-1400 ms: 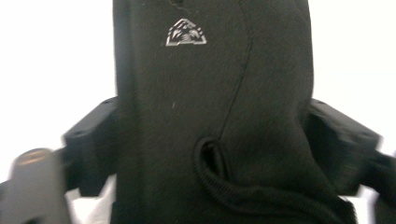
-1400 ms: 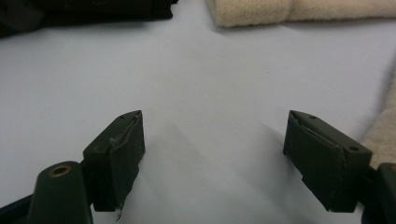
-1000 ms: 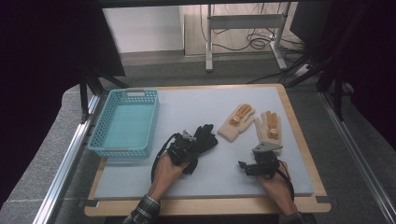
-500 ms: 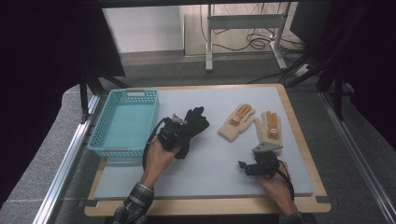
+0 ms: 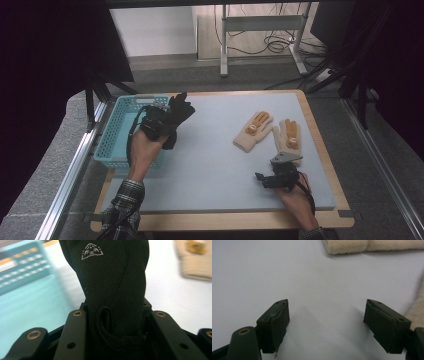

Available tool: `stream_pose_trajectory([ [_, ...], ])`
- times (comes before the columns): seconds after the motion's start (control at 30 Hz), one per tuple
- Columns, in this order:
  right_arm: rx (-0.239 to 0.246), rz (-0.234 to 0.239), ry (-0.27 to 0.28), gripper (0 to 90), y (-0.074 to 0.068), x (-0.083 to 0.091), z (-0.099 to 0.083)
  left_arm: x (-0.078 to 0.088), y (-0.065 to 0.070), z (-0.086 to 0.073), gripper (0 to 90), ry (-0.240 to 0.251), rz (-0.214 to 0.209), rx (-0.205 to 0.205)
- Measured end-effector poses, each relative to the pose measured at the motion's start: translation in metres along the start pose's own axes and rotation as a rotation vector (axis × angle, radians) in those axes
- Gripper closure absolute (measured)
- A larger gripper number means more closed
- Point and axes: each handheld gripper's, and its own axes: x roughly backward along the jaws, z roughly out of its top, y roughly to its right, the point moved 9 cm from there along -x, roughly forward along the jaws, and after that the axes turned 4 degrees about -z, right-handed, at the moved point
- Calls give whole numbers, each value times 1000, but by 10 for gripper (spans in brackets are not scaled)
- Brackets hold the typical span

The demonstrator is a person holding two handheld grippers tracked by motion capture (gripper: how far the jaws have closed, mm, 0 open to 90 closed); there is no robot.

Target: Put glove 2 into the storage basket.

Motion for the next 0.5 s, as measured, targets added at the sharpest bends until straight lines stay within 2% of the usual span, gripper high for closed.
stream_pose_trajectory([
  [0.17, 0, 0, 1, 201, 0, 0, 0, 4, -42, -13, 639, -26, 42, 71],
  [0.23, 0, 0, 0, 201, 0, 0, 0, 4, -61, -20, 638, -41, 53, 113],
  [0.37, 2, 0, 0, 201, 0, 0, 0, 1, -96, -38, 637, -85, 82, 188],
  [0.5, 1, 0, 0, 201, 0, 0, 0, -7, -122, -55, 633, -148, 112, 245],
])
